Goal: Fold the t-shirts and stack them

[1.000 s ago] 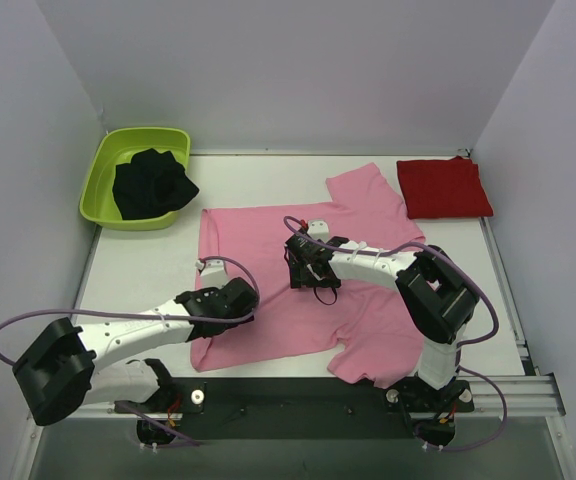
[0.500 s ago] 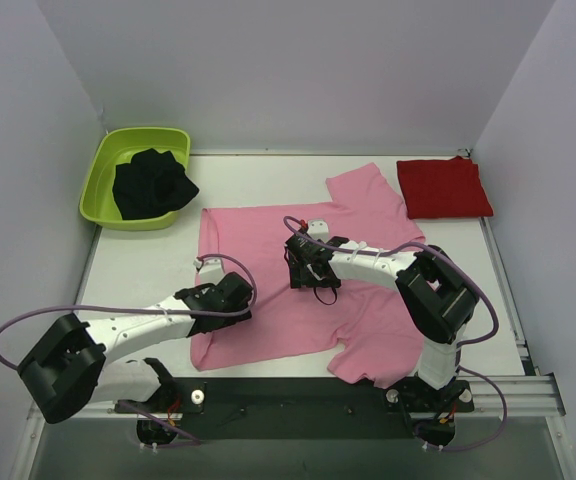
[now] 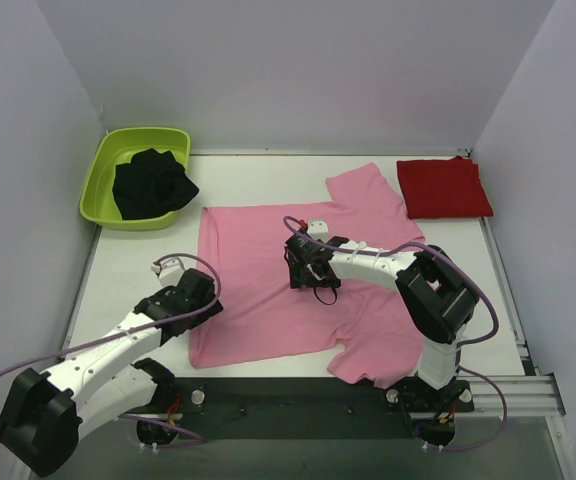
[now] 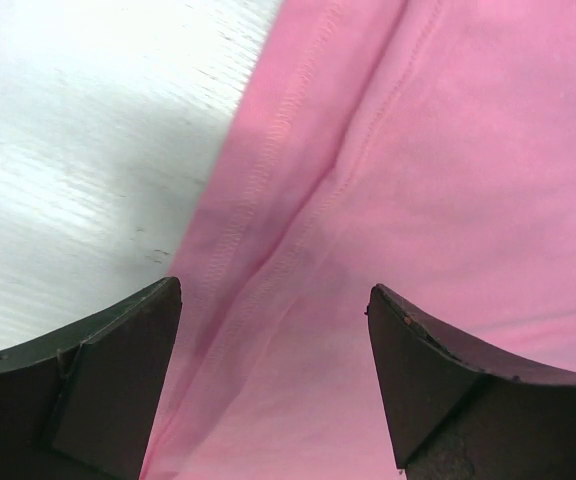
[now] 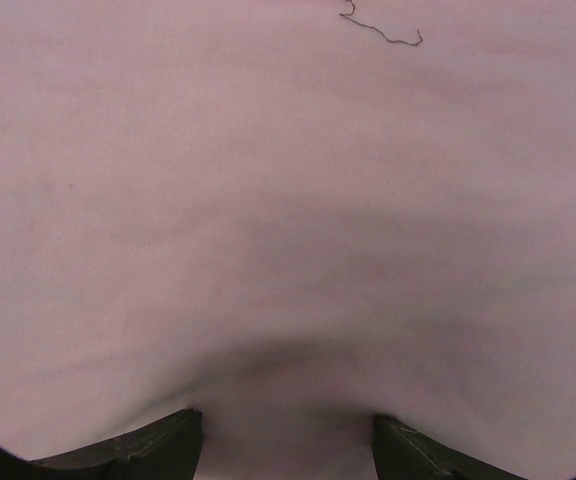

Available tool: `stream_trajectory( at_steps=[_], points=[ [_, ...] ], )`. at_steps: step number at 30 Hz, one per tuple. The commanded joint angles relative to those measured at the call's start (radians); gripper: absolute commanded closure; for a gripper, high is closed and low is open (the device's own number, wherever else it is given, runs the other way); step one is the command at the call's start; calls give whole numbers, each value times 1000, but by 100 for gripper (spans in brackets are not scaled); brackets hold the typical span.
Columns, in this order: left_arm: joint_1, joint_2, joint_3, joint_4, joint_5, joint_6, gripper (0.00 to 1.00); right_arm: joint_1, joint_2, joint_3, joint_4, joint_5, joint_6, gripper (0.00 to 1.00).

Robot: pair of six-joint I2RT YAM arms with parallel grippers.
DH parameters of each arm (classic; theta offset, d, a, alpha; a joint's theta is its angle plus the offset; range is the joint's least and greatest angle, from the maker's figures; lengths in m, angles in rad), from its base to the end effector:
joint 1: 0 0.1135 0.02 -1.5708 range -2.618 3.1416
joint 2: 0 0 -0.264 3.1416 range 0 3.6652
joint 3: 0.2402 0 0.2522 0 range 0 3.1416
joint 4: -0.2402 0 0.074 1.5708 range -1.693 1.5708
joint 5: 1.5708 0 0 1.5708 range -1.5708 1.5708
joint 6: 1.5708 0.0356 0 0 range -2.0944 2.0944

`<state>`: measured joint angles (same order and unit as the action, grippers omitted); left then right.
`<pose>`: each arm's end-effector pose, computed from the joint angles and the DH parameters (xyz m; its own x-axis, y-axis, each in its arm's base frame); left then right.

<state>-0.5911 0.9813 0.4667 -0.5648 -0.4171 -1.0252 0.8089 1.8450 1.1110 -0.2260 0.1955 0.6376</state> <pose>0.1461 -0.0807 0.1707 -0.6798 -0.4850 -0.5502 -0.4438 0.8692 -0.2180 0.2646 0.2673 0.1589 -0.8311 -0.0252 -0.5556 -0.1719 0.9617 0.2135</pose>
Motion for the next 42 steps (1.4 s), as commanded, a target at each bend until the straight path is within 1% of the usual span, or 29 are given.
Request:
stream_trajectory(
  at_steps=[1,5,7,13,18,19,20,21,22,23,24,25,26,27,28,29,32,34,37,42],
  points=[
    [53,-95,-8,-79,-6,28,15,10,115,-73,-70,-91,10,33],
    [77,-179,18,-110,-8,50,15,10,114,-74,-72,-91,8,33],
    [77,-175,55,-86,7,82,15,12,117,-71,-72,-93,10,33],
    [70,-4,157,-3,49,151,15,12,125,-65,-72,-96,7,33],
    [17,209,292,35,31,220,15,12,128,-62,-73,-100,7,33],
    [4,253,334,-1,17,252,14,12,128,-63,-72,-100,8,33],
    [-39,345,377,-36,-52,260,12,12,129,-62,-73,-100,8,33],
    [-67,390,471,-70,-95,278,8,10,129,-62,-73,-102,7,33],
    [-85,433,522,-149,-188,307,7,10,129,-62,-73,-100,7,33],
    [-107,518,571,-200,-240,312,5,10,131,-60,-73,-102,7,33],
    [-154,555,672,-245,-288,320,5,10,132,-59,-73,-102,7,33],
    [-168,592,712,-321,-378,338,3,10,131,-60,-73,-103,7,33],
    [-179,655,755,-357,-417,343,3,10,129,-60,-73,-102,5,33],
    [-191,678,785,-380,-448,352,3,10,128,-62,-73,-103,4,33],
    [-190,703,829,-404,-477,394,2,10,128,-63,-73,-103,2,33],
    [-191,745,849,-423,-494,410,3,10,126,-63,-73,-103,4,33],
    [-188,807,877,-481,-575,428,3,10,125,-63,-73,-108,2,33],
    [-177,833,880,-535,-627,412,3,10,123,-63,-72,-111,1,33],
    [-171,865,871,-538,-673,434,3,12,123,-63,-69,-114,-1,33],
    [-168,904,842,-492,-651,482,3,10,125,-63,-67,-123,2,33]
  ],
)
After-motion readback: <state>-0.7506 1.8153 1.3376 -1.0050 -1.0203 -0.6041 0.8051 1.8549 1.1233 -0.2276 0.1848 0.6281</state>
